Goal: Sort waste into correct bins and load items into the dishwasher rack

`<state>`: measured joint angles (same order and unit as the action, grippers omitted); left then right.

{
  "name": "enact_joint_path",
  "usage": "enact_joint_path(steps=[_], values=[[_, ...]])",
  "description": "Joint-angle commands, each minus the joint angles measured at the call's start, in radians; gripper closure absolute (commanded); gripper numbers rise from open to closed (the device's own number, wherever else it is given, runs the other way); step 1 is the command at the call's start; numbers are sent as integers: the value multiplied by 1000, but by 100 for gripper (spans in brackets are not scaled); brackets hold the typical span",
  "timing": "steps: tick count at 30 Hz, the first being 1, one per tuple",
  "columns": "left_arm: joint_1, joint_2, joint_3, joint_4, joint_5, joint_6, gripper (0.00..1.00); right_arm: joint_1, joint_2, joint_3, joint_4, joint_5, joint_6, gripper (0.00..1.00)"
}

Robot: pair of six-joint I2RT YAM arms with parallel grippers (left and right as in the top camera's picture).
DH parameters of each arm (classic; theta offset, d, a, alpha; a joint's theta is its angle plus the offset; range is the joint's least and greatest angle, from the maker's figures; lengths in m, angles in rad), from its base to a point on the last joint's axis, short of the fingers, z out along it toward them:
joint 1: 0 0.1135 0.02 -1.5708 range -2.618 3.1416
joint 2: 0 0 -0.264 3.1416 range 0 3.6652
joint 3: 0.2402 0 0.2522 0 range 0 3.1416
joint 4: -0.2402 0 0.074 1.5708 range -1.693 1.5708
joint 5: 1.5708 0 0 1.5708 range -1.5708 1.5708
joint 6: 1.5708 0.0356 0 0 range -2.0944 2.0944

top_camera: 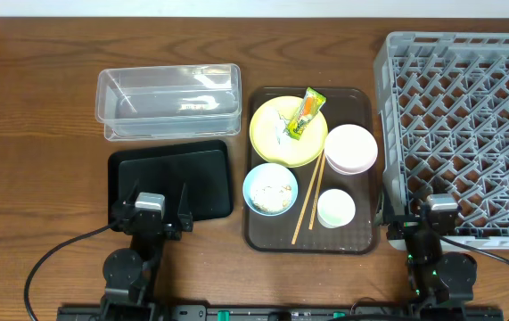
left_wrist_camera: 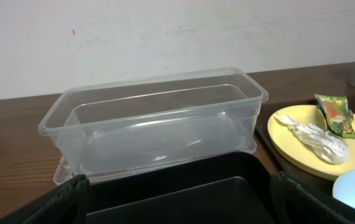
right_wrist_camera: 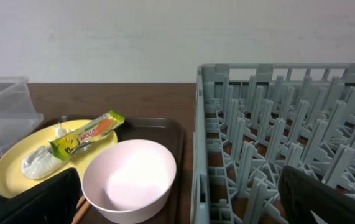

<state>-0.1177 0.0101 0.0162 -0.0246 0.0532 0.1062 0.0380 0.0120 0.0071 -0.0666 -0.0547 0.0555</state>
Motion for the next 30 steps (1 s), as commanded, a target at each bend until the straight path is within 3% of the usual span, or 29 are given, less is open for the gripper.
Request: enact_joint_path(steps=[1, 20, 30], values=[[6, -6, -12, -41, 14, 9, 6, 9, -5, -2, -4, 1, -12, 1], [6, -6, -12, -34, 7, 19, 6, 8, -5, -2, -4, 47, 0, 1], [6, 8, 22, -48, 6, -113, 6, 8, 6, 75, -30, 85, 48, 1]])
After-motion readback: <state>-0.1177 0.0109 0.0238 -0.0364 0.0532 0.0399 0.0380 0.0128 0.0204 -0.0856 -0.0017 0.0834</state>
